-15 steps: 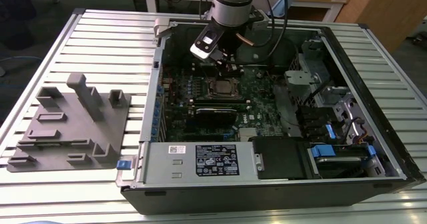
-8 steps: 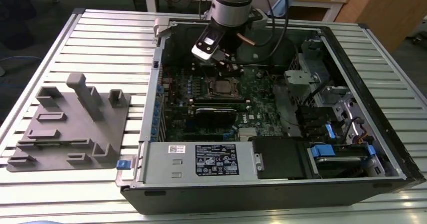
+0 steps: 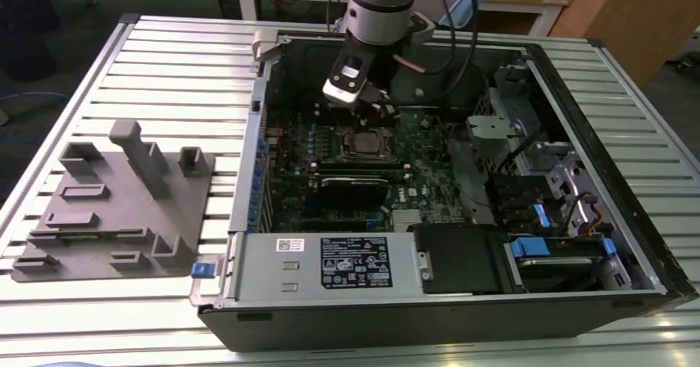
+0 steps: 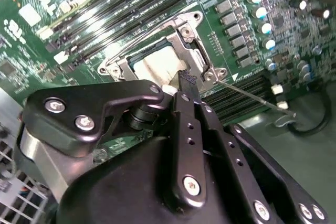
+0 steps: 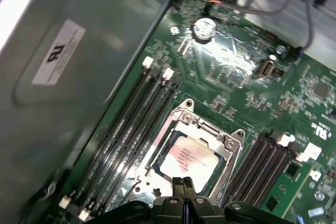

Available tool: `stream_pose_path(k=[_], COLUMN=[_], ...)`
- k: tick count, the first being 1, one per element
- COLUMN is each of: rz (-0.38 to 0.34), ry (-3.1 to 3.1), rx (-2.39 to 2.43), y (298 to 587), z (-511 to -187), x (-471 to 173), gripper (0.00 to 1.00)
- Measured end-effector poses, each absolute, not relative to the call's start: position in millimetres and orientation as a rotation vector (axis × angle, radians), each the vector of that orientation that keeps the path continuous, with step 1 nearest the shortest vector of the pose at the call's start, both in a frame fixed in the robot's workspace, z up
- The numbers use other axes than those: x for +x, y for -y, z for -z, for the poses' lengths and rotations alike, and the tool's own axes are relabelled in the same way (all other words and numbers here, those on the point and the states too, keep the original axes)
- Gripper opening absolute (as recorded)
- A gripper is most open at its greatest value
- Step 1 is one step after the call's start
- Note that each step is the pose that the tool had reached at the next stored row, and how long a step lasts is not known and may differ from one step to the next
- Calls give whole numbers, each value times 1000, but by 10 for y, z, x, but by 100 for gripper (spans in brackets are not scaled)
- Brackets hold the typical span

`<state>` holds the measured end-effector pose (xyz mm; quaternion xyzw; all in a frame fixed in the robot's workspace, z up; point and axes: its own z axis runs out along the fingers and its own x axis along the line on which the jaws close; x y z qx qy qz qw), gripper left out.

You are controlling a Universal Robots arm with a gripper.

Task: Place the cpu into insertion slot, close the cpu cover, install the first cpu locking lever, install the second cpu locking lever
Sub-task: 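Close the cpu cover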

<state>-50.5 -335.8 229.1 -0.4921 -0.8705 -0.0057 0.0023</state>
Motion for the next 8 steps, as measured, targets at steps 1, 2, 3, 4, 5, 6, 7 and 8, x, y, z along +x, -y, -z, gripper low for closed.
stream_pose_path(k=[1, 2, 3, 4, 5, 6, 7, 8], rz=[18, 18, 18, 18, 18, 18, 17, 17], ry=[2745, 2759, 2772, 2785, 2798, 2810, 2823, 2833], rx=[-1519, -1493, -1468, -1443, -1418, -1392, -1367, -1346], y=[3358, 3358, 3358, 3358, 3358, 3358, 3358, 3358], z=[-2289, -2288, -2287, -2286, -2284, -2283, -2283, -2283], x=[-505, -505, -505, -505, -505, -505, -505, -505], gripper=[11, 11, 11, 11, 11, 11, 11, 11])
